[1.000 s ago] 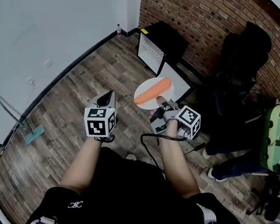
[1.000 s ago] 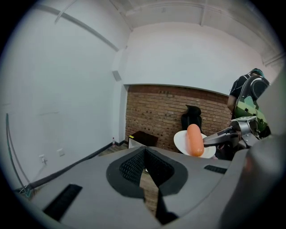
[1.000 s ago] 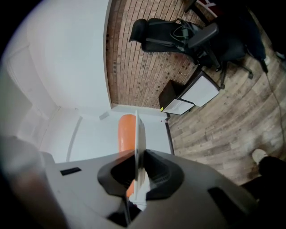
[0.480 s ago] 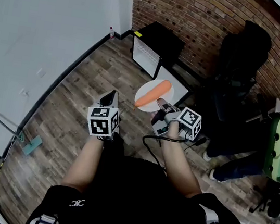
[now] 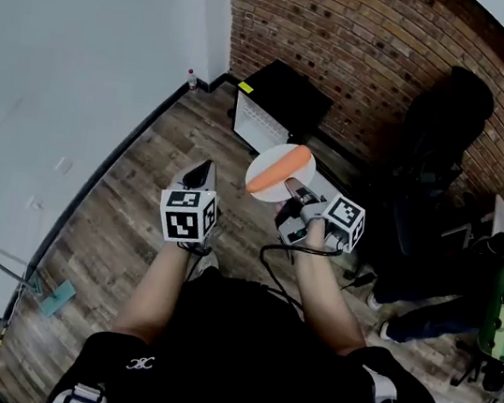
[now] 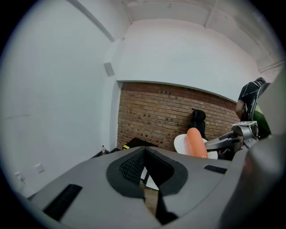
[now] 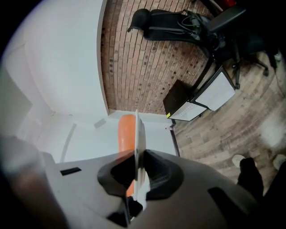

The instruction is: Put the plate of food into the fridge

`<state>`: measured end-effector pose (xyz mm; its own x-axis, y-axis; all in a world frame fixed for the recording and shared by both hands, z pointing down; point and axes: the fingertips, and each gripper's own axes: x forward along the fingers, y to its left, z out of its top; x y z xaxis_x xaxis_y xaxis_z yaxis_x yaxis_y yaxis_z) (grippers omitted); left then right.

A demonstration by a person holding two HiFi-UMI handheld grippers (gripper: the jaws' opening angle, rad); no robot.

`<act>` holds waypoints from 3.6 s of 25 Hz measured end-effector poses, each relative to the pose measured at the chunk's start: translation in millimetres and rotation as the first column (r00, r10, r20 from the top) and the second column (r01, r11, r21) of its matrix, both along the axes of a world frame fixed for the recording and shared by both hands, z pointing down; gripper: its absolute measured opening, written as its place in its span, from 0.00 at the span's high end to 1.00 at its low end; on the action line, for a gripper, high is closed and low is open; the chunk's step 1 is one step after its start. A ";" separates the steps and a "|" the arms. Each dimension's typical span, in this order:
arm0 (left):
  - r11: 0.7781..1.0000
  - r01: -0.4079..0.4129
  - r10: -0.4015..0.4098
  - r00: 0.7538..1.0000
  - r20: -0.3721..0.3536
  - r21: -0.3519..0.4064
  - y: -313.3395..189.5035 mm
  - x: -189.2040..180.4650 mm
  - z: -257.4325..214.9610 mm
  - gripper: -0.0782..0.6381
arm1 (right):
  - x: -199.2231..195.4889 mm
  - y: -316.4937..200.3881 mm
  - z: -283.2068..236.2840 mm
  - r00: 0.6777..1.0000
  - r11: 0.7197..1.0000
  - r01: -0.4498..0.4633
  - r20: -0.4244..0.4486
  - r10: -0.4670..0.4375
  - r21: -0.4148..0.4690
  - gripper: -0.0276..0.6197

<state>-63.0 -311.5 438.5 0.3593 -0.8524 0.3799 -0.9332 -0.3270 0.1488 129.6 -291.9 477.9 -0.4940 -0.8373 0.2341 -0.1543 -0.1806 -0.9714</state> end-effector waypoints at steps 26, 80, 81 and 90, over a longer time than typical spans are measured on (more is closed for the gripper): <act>0.987 -0.129 0.121 0.988 -0.091 -0.094 -208.2 -77.6 39.3 0.90 | -77.5 -184.1 32.4 0.993 0.992 -0.112 0.018 0.113 -0.059 0.90; 0.624 -0.754 0.768 0.640 -0.013 -0.204 -511.9 -12.3 102.4 0.90 | -94.9 -356.2 99.5 0.638 0.640 -0.749 0.071 0.766 -0.171 0.90; 0.616 -0.760 0.775 0.632 -0.017 -0.208 -512.2 -12.8 105.2 0.90 | -100.3 -353.6 101.1 0.631 0.630 -0.754 0.062 0.773 -0.187 0.90; 0.639 -0.729 0.739 0.670 -0.066 -0.247 -515.4 -11.3 135.4 0.90 | -101.6 -353.6 128.2 0.657 0.643 -0.726 0.032 0.753 -0.242 0.90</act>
